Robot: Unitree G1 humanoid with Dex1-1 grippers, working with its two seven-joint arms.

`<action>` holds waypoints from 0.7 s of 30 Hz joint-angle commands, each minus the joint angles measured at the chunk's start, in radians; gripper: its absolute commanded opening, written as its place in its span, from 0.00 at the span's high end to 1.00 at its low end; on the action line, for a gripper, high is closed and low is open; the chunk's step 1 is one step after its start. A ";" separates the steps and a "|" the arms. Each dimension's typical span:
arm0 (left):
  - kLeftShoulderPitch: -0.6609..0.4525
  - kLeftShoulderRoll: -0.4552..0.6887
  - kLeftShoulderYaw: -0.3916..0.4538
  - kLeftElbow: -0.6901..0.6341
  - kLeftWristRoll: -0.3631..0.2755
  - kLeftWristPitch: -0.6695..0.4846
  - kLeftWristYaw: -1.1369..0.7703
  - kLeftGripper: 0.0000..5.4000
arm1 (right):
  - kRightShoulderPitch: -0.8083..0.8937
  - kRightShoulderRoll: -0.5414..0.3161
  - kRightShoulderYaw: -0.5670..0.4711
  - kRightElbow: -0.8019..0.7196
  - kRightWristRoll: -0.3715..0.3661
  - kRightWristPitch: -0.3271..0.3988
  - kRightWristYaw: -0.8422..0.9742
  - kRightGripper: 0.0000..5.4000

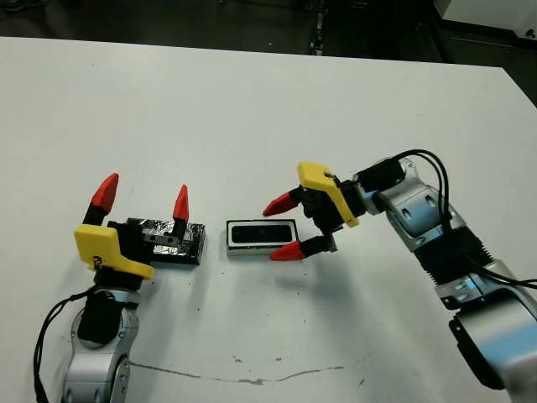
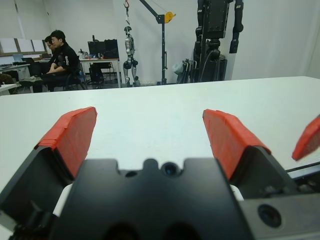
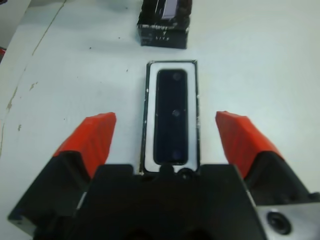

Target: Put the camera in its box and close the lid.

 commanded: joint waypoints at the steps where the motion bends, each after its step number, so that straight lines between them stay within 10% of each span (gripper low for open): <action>1: 0.007 0.007 -0.001 0.011 0.008 -0.010 -0.005 0.00 | 0.000 -0.036 -0.045 -0.026 0.020 -0.005 -0.005 0.01; 12: 0.008 0.004 -0.001 0.005 0.008 -0.002 0.002 0.00 | 0.240 -0.074 -0.355 -0.384 0.184 0.196 -0.316 0.01; 21: 0.003 0.007 -0.002 -0.002 0.005 0.012 0.001 0.00 | 0.631 0.004 -0.569 -0.685 0.239 0.128 -0.672 0.18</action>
